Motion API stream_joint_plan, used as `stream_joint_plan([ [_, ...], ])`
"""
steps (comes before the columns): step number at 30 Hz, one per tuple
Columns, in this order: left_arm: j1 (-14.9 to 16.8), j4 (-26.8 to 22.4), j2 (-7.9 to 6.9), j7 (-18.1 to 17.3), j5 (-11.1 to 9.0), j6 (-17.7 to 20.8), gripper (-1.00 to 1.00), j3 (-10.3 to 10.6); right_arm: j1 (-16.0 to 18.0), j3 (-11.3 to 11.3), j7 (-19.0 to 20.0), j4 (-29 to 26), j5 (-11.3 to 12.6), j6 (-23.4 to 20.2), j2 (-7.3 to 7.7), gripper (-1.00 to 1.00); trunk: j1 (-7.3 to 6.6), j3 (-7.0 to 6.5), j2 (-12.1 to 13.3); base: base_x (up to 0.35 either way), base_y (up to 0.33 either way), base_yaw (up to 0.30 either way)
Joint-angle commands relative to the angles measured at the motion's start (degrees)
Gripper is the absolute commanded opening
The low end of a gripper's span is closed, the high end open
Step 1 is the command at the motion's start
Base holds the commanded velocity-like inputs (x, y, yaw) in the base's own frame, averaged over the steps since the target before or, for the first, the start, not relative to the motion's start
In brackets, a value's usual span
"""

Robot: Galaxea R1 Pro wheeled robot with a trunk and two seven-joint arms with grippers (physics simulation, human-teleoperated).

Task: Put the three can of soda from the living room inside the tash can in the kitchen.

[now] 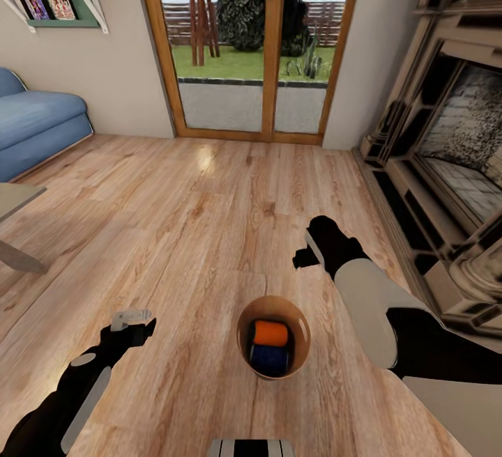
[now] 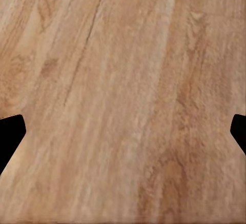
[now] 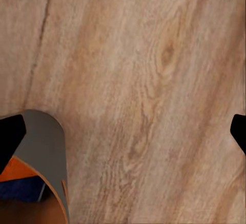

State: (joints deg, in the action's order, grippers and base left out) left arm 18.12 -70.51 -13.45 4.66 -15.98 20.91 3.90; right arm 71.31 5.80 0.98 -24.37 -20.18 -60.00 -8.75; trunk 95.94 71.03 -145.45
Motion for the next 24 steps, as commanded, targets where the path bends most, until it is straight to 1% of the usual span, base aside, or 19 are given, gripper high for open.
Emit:
stream_joint_plan([
  [1, 0.00, 0.31, 0.02, 0.00, 0.00, -0.05, 1.00, -0.01, -0.03, -0.01, 0.01, -1.06, 0.04, 0.00, -0.01, 1.00, 0.00, 0.00, 0.00, 0.000, 0.000, 0.000],
  [5, -0.01, 1.44, 0.04, -0.03, -0.01, -0.87, 1.00, -0.02, -0.48, -0.10, 0.12, -5.48, 0.10, 0.00, -0.03, 1.00, 0.00, 0.00, 0.00, 0.000, 0.000, 0.000],
  [6, 0.00, 1.99, 0.06, -0.05, -0.02, -1.30, 1.00, -0.03, -1.38, -0.18, 0.25, -8.31, 0.11, 0.00, -0.05, 1.00, 0.00, 0.00, 0.00, 0.000, 0.000, 0.000],
  [7, 0.00, 2.30, 0.06, -0.06, -0.02, -1.46, 1.00, -0.03, -2.08, -0.28, 0.51, -10.00, 0.12, 0.00, -0.05, 1.00, 0.00, 0.00, 0.00, 0.000, 0.000, 0.000],
  [8, 0.00, 2.30, 0.06, -0.06, -0.02, -1.46, 1.00, -0.03, -2.08, -0.28, 0.51, -10.00, 0.12, 0.00, -0.05, 1.00, 0.00, 0.00, 0.00, 0.000, 0.000, 0.000],
  [10, 0.02, 3.01, 0.07, -0.09, -0.04, -1.69, 1.00, -0.03, -3.93, -0.48, 1.76, -14.29, 0.11, 0.00, -0.04, 1.00, 0.00, 0.00, 0.00, 0.000, 0.000, 0.000],
  [11, 0.02, 3.41, 0.08, -0.10, -0.05, -1.77, 1.00, -0.03, -5.10, -0.63, 2.68, -16.88, 0.10, 0.00, -0.03, 1.00, -0.02, -0.22, 0.01, 0.000, 0.000, 0.000],
  [13, 0.04, 4.25, 0.08, -0.07, -0.07, -1.87, 1.00, -0.07, -7.93, -1.22, 5.18, -23.08, 0.05, 0.00, 0.07, 1.00, -0.08, -0.66, 0.04, 0.000, 0.000, 0.000],
  [14, 0.06, 5.47, 0.09, 0.03, -0.05, -1.97, 1.00, -0.10, -14.50, -3.08, 11.07, -35.64, -0.25, 0.00, 0.32, 1.00, -0.10, -0.88, 0.05, 0.000, 0.000, 0.000],
  [15, 0.06, 5.63, 0.12, 0.04, -0.06, -1.98, 1.00, -0.11, -16.04, -3.39, 12.23, -37.96, -0.35, 0.00, 0.37, 1.00, -0.13, -1.11, 0.07, 0.000, 0.000, 0.000],
  [16, 0.06, 5.63, 0.12, 0.04, -0.06, -1.98, 1.00, -0.11, -16.04, -3.39, 12.23, -37.96, -0.35, 0.00, 0.37, 1.00, -0.15, -1.33, 0.08, 0.000, 0.000, 0.000],
  [17, 0.06, 5.86, 0.24, 0.06, -0.09, -1.99, 1.00, -0.11, -18.60, -3.93, 13.91, -41.53, -0.54, 0.00, 0.45, 1.00, -0.18, -1.55, 0.09, 0.000, 0.000, 0.000],
  [18, 0.06, 5.86, 0.24, 0.06, -0.09, -1.99, 1.00, -0.11, -18.60, -3.93, 13.91, -41.53, -0.54, 0.00, 0.45, 1.00, -0.20, -1.77, 0.11, 0.000, 0.000, 0.000],
  [21, 0.07, 6.00, 0.61, 0.07, -0.14, -2.00, 1.00, -0.08, -21.06, -4.41, 15.40, -45.24, -0.72, 0.00, 0.53, 1.00, -0.28, -2.44, 0.15, 0.000, 0.000, 0.000],
  [22, 0.05, 6.00, 0.72, 0.06, -0.15, -2.00, 1.00, -0.07, -22.59, -4.59, 15.92, -47.49, -0.79, 0.00, 0.76, 1.00, -0.31, -2.66, 0.16, 0.000, 0.000, 0.000],
  [23, 0.04, 5.93, 0.87, 0.04, -0.17, -2.04, 1.00, -0.04, -23.65, -4.66, 16.13, -48.55, -0.82, 0.00, 1.11, 1.00, -0.33, -2.88, 0.17, 0.000, 0.000, 0.000],
  [24, 0.01, 6.16, 1.03, 0.02, -0.13, -2.66, 1.00, 0.01, -29.03, -4.78, 17.04, -52.27, -0.62, 0.00, 3.30, 1.00, -0.36, -3.10, 0.19, 0.000, 0.000, 0.000],
])
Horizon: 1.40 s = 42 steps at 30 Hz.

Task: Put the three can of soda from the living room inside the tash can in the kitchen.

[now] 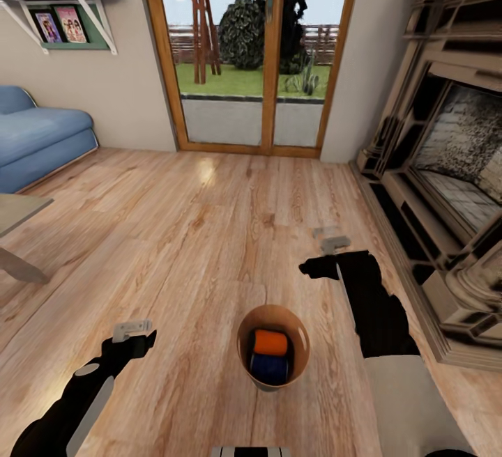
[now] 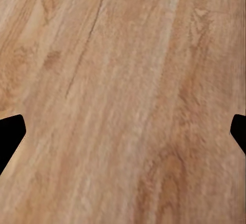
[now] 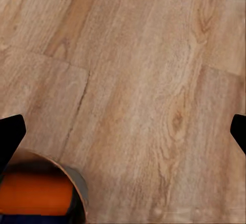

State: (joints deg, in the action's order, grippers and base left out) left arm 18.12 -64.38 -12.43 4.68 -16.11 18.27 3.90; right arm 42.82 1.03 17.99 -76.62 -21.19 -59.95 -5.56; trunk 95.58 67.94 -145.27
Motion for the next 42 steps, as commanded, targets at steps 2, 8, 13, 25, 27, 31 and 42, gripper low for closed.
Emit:
stream_joint_plan([
  [2, 0.00, 0.05, 0.05, -0.01, 0.01, -0.67, 1.00, 0.03, -2.82, -0.03, 0.29, -1.38, 0.51, -0.05, 1.14, 1.00, -0.05, -0.46, 0.03, 0.000, 0.000, 0.000],
  [8, -0.01, 0.12, 0.10, -0.02, 0.08, -1.67, 1.00, 0.04, -6.02, 0.15, 0.30, -2.84, 0.46, 1.70, 2.51, 1.00, -0.20, -1.79, 0.11, 0.000, 0.000, 0.000],
  [13, -0.01, 0.39, 0.20, 0.01, 0.22, -3.82, 1.00, 0.16, -11.01, 0.37, -0.14, -3.02, 0.69, 6.53, 3.18, 1.00, -0.33, -2.89, 0.18, 0.000, 0.000, 0.000],
  [25, -0.01, 4.61, 0.76, -0.01, 0.25, -7.80, 1.00, 1.70, -15.61, 1.54, 0.10, -2.69, 1.06, 10.58, 2.97, 1.00, -0.64, -5.55, 0.34, 0.000, 0.000, 0.000],
  [27, -0.05, 6.80, 0.77, 0.00, 0.29, -11.00, 1.00, 2.11, -20.35, 6.14, 0.44, -1.14, 1.10, 24.49, 2.93, 1.00, -0.69, -6.00, 0.37, 0.000, 0.000, 0.000],
  [31, -0.02, 11.20, 0.82, 0.59, 0.20, -13.60, 1.00, 3.16, -24.53, 6.57, 0.44, 0.20, 1.14, 29.61, 3.02, 1.00, -0.80, -6.88, 0.42, 0.000, 0.000, 0.000],
  [42, -0.01, 14.84, 0.75, 6.24, 0.06, -16.84, 1.00, 7.61, -26.70, 6.68, -0.25, 3.94, 1.15, 36.13, 2.97, 1.00, -1.08, -9.32, 0.57, 0.000, 0.000, 0.000],
])
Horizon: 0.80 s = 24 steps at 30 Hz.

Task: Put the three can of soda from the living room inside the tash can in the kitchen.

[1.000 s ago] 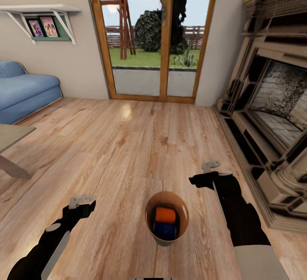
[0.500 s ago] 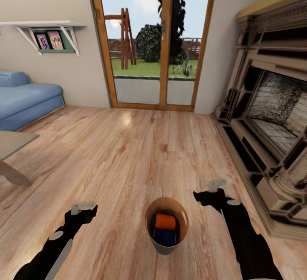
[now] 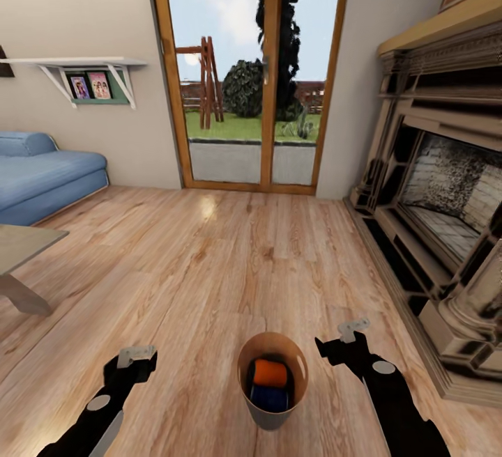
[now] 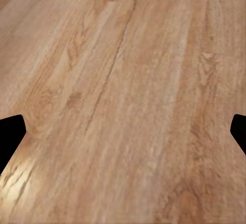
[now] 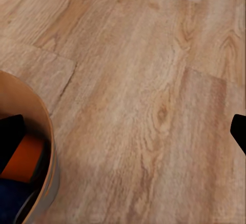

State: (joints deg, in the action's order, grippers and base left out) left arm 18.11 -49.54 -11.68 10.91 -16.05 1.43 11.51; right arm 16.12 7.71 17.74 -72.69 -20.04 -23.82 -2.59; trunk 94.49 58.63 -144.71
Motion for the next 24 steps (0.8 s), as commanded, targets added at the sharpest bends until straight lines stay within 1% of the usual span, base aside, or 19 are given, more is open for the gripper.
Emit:
stream_joint_plan([
  [1, 0.00, 0.05, 0.00, 0.09, -0.01, -0.04, 1.00, 0.09, -0.03, 0.04, -0.02, 0.09, 0.00, 0.07, 0.03, 1.00, -0.02, -0.23, 0.02, 0.000, 0.000, 0.000],
  [3, 0.00, 0.14, -0.01, 0.25, -0.02, -0.12, 1.00, 0.26, -0.07, 0.74, 0.09, 0.26, 0.00, 0.25, -0.02, 1.00, -0.07, -0.67, 0.04, 0.000, 0.000, 0.000],
  [5, 0.00, 0.19, -0.01, 0.34, -0.01, -0.13, 1.00, 0.35, -0.12, 2.07, 0.30, 0.39, 0.00, 0.34, -0.07, 1.00, -0.13, -1.12, 0.07, 0.000, 0.000, 0.000],
  [9, 0.00, 0.33, -0.01, 0.40, 0.03, -0.08, 1.00, 0.41, -0.18, 3.47, 0.52, 0.50, 0.00, 0.49, -0.13, 1.00, -0.23, -2.00, 0.12, 0.000, 0.000, 0.000],
  [16, 0.06, 3.01, 0.04, 0.42, -0.02, -0.09, 1.00, 0.42, -0.22, 4.04, 0.20, 1.82, 0.00, 3.28, -0.27, 1.00, -0.41, -3.55, 0.22, 0.000, 0.000, 0.000],
  [24, 0.09, 4.44, 0.07, 0.42, 0.03, -0.11, 1.00, 0.44, -0.24, 4.19, 0.15, 3.85, -0.01, 4.62, -0.20, 1.00, -0.62, -5.32, 0.33, 0.000, 0.000, 0.000],
])
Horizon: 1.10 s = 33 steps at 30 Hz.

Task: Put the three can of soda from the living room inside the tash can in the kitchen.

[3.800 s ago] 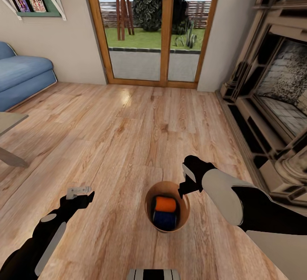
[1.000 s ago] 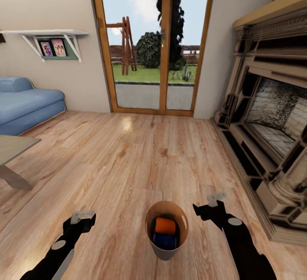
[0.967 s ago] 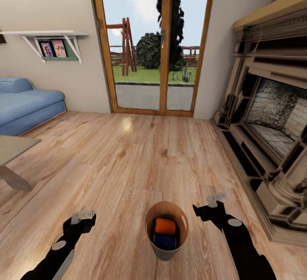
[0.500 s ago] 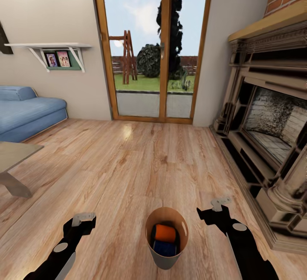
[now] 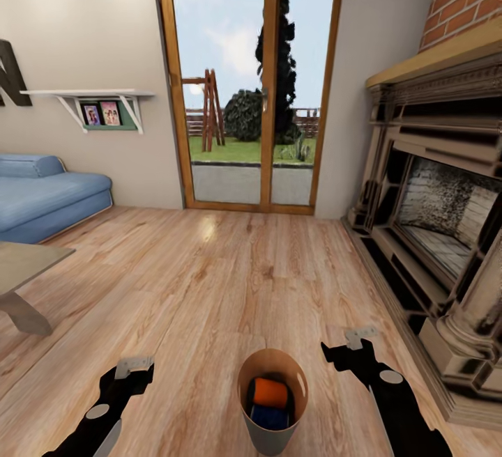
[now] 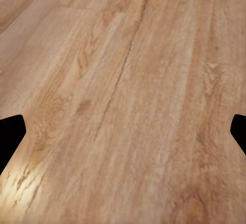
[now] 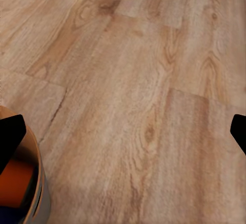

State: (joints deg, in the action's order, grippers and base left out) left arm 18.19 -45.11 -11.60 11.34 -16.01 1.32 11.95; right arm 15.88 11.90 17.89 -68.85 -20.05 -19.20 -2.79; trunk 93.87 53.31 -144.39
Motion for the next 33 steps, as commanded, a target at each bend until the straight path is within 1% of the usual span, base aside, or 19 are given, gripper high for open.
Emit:
stream_joint_plan([
  [1, 0.00, 0.04, 0.00, 0.00, 0.00, 0.00, 1.00, 0.00, 0.01, 0.02, 0.01, 0.29, 0.00, 0.08, 0.09, 1.00, -0.02, -0.23, 0.02, 0.000, 0.000, 0.000],
  [17, 0.00, 0.47, 0.00, 0.00, 0.07, -0.02, 1.00, 0.00, 0.00, 0.05, -0.17, 1.95, 0.01, 0.33, 0.09, 1.00, -0.44, -3.77, 0.23, 0.000, 0.000, 0.000],
  [21, 0.00, 0.93, 0.00, 0.00, 0.04, -0.05, 1.00, 0.00, 0.00, 0.05, -0.24, 2.26, 0.01, 1.09, 0.08, 1.00, -0.54, -4.66, 0.29, 0.000, 0.000, 0.000],
  [24, 0.00, 1.26, 0.00, 0.00, 0.02, -0.08, 1.00, 0.00, 0.01, 0.07, -0.38, 3.85, -0.04, 2.91, 0.18, 1.00, -0.62, -5.32, 0.33, 0.000, 0.000, 0.000],
  [30, 0.00, 1.38, 0.00, 0.00, 0.00, -0.09, 1.00, 0.00, 0.00, 0.19, -0.46, 5.05, -0.04, 3.83, 0.26, 1.00, -0.77, -6.65, 0.41, 0.000, 0.000, 0.000],
  [33, 0.00, 1.40, 0.00, 0.00, -0.05, -0.09, 1.00, 0.00, 0.00, 1.20, -0.48, 5.37, -0.07, 4.14, 0.19, 1.00, -0.85, -7.32, 0.45, 0.000, 0.000, 0.000],
])
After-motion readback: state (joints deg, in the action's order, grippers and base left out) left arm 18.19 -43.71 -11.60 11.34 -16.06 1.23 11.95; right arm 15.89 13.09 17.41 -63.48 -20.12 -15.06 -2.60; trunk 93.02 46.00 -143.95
